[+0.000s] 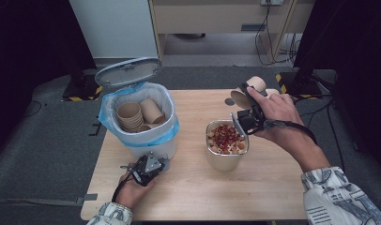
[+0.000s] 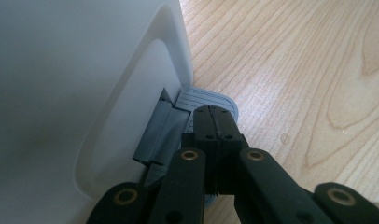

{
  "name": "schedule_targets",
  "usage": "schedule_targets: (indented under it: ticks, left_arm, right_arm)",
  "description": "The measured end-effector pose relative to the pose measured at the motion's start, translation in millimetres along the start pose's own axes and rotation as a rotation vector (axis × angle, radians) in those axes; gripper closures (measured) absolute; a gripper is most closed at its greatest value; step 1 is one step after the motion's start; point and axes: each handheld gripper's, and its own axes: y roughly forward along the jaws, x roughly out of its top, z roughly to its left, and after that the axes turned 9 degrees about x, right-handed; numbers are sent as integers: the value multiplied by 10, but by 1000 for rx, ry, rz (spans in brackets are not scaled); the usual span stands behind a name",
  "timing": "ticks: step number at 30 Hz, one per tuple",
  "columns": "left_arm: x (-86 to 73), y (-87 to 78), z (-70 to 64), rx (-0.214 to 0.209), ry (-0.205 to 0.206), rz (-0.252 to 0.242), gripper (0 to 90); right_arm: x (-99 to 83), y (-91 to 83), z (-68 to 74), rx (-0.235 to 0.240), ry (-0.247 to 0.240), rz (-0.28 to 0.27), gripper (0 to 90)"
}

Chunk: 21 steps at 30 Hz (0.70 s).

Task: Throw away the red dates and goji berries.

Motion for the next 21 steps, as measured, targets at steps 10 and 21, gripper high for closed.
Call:
schedule_targets:
  ticks: [10, 21]
  left_arm:
    - [0, 0, 0, 0, 0, 0, 899]
    - [0, -1, 0, 0, 1, 0, 899]
  right_arm:
    - [-6, -18, -22, -7, -6, -1, 316]
    - [129, -34, -88, -45, -261, 91, 322]
